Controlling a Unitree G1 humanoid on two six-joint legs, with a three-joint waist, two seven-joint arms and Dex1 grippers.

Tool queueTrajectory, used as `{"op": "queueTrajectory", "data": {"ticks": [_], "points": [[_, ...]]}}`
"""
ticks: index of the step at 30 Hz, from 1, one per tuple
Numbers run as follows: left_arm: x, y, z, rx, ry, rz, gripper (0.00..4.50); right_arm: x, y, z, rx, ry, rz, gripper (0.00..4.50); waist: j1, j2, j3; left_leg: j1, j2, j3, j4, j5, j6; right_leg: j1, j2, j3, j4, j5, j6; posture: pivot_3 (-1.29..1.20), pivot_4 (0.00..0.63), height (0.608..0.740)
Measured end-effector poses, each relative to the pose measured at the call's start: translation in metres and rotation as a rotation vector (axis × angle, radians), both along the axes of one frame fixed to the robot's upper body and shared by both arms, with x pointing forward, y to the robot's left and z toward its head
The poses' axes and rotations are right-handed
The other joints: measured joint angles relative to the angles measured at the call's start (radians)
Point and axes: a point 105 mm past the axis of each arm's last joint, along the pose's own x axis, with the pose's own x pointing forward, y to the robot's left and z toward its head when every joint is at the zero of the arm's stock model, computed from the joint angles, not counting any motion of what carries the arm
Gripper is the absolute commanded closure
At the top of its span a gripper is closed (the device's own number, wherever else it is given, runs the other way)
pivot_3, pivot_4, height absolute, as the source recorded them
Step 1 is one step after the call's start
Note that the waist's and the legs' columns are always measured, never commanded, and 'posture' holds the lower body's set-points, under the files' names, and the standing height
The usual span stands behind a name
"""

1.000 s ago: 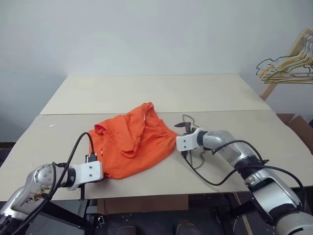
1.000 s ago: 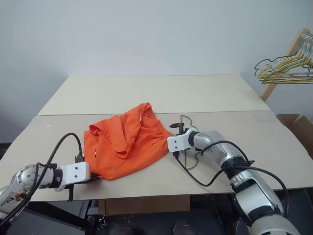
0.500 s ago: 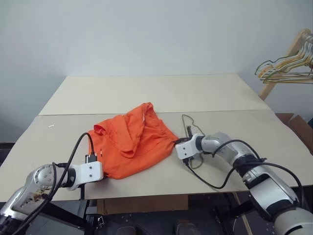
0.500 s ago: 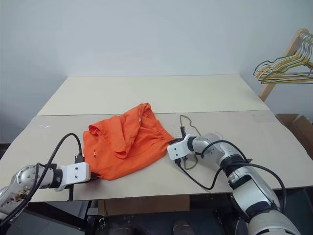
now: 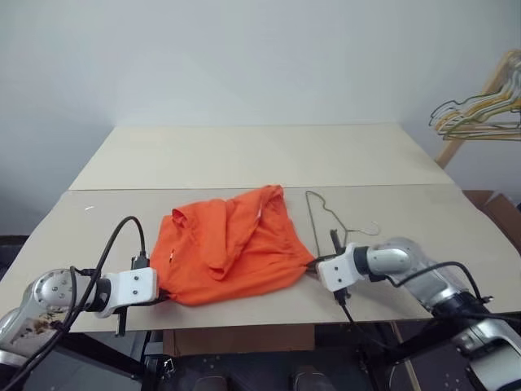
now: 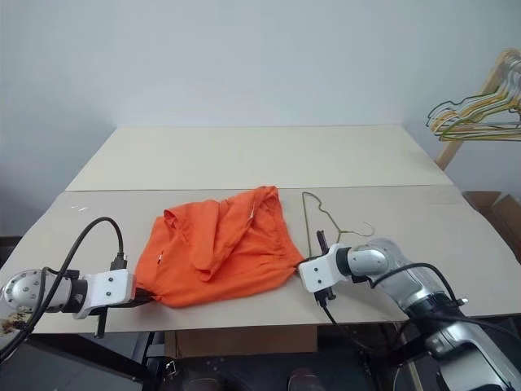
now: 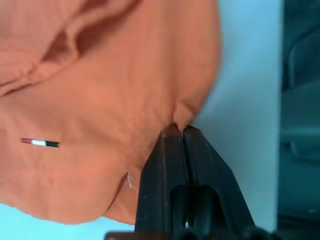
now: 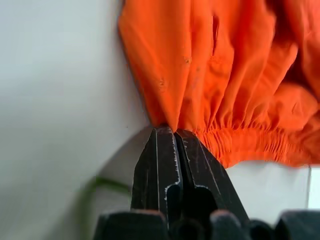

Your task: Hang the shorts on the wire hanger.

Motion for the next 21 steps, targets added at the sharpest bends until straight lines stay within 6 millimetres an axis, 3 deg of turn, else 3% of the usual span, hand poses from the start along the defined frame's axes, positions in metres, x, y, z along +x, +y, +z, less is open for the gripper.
{"op": "queueTrajectory", "data": {"ticks": [2, 6, 8, 11, 13, 15, 18, 21], "points": [[-0.003, -0.001, 0.008, -0.014, 0.029, -0.016, 4.5, -0.01, -0.002, 0.02, 0.027, 0.061, 0.001, 4.46, -0.003, 0.0, 0.0, 0.002, 0.001, 0.0, 0.0, 0.0, 0.0, 0.001, 0.001, 0.0, 0.0, 0.0, 0.0, 0.01, 0.0, 0.74], [0.022, -0.009, 0.03, -0.067, -0.074, -0.008, 4.5, 0.0, 0.011, 0.053, 0.17, 0.121, -0.07, 4.46, -0.002, 0.0, 0.0, 0.002, 0.001, 0.0, 0.0, 0.0, 0.0, 0.001, 0.002, 0.0, 0.0, 0.0, 0.0, 0.01, 0.0, 0.74], [0.045, -0.02, 0.043, -0.117, -0.18, 0.017, 4.5, 0.019, 0.022, 0.069, 0.249, 0.106, -0.126, 4.46, -0.001, 0.0, 0.0, 0.002, 0.001, 0.0, 0.001, 0.0, 0.0, 0.001, 0.003, 0.0, 0.0, 0.0, 0.0, 0.01, 0.0, 0.74], [0.105, -0.034, 0.063, -0.175, -0.409, 0.17, 4.5, 0.073, 0.034, 0.099, 0.384, 0.004, -0.33, 4.46, 0.005, -0.001, 0.0, 0.0, -0.001, -0.002, 0.002, 0.001, -0.001, 0.0, 0.003, -0.001, 0.0, 0.002, 0.0, 0.01, 0.0, 0.74], [0.154, -0.036, 0.093, -0.212, -0.639, 0.358, 4.5, 0.116, 0.037, 0.132, 0.514, -0.158, -0.51, 4.46, 0.013, -0.002, 0.0, -0.006, -0.001, -0.005, 0.003, 0.003, -0.005, -0.004, 0.002, -0.003, 0.0, 0.005, 0.0, 0.01, 0.0, 0.74], [0.185, -0.03, 0.142, -0.26, -0.872, 0.512, 4.5, 0.144, 0.034, 0.176, 0.656, -0.394, -0.644, 4.46, 0.016, -0.004, -0.002, -0.017, -0.002, -0.006, 0.002, 0.006, -0.011, -0.018, 0.0, -0.004, 0.007, 0.006, -0.001, 0.01, 0.0, 0.74], [0.187, -0.009, 0.209, -0.364, -1.137, 0.653, 4.5, 0.149, 0.011, 0.229, 0.842, -0.693, -0.725, 4.46, 0.013, -0.006, -0.004, -0.03, -0.004, -0.004, 0.002, 0.012, -0.023, -0.037, -0.004, -0.004, 0.016, 0.006, -0.001, 0.0, 0.0, 0.74], [0.171, -0.002, 0.25, -0.488, -1.257, 0.677, 4.5, 0.138, 0.013, 0.249, 0.937, -0.797, -0.671, 4.46, -0.006, -0.006, -0.003, -0.033, -0.004, -0.002, 0.001, 0.01, -0.024, -0.039, -0.005, -0.005, 0.015, 0.006, 0.0, 0.0, 0.0, 0.74]]}}
